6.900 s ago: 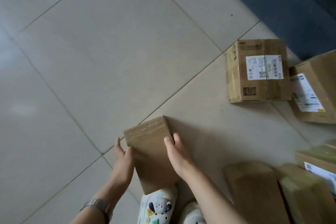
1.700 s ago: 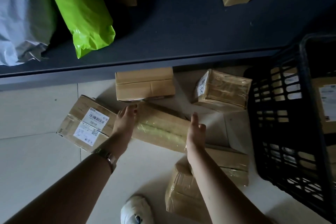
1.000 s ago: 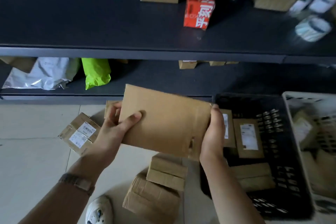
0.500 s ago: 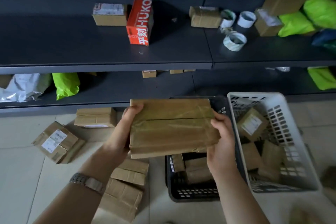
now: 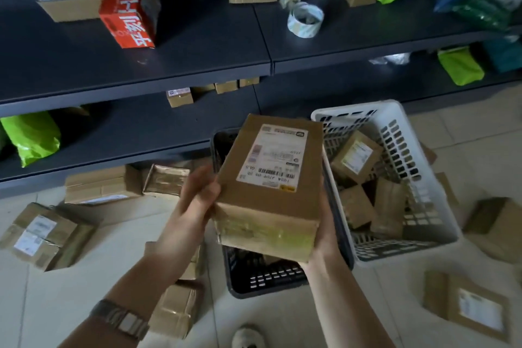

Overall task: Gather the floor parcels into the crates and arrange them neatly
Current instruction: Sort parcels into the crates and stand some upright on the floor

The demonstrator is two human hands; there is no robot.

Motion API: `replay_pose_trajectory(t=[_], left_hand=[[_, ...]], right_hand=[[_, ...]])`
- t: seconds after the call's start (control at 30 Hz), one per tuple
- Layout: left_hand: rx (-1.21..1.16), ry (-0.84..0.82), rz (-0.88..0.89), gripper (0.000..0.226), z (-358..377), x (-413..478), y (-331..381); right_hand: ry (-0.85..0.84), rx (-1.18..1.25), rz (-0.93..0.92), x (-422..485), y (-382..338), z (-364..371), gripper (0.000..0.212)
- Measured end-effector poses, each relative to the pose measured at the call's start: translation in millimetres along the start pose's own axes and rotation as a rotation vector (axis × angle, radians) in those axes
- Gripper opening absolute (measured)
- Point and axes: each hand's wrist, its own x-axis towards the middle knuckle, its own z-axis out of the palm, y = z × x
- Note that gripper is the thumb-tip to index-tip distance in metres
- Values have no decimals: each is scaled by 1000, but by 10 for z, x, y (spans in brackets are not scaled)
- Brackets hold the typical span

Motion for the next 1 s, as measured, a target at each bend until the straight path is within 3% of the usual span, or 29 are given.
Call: replay_pose_trajectory(t=[0.07, 0.13, 0.2, 0.33, 0.43, 0.5, 0.6, 0.7, 0.87, 1.0], left_hand=[[26, -194, -145, 93, 48, 73, -33], [8, -255, -208, 79, 104, 136, -92], [13, -205, -194, 69, 201, 175, -218], [30, -66, -176, 64, 406, 355, -364], [54, -142, -101, 64, 471, 612, -382], [114, -62, -17, 57, 454, 793, -386], [147, 94, 50, 46, 325, 979, -353], [286, 154, -26, 40, -54, 986, -485], [457, 319, -250, 33, -1275, 950, -935], [477, 396, -341, 30, -2274, 1165, -1261]], right_hand=[[61, -137, -39, 59, -51, -180, 66], [126, -243, -43, 137, -141, -240, 54], [169, -366, -78, 206, -228, -274, 48], [107, -610, -87, 299, -385, -289, 82], [105, -683, -316, 347, -536, -214, 55], [175, -671, -513, 397, -588, -84, 44], [161, -668, -595, 512, -474, 164, 45], [160, -844, -542, 727, -69, 330, 41], [125, -1135, -273, 1292, 998, 463, 40], [156, -1209, -204, 1818, 1867, 577, 40]])
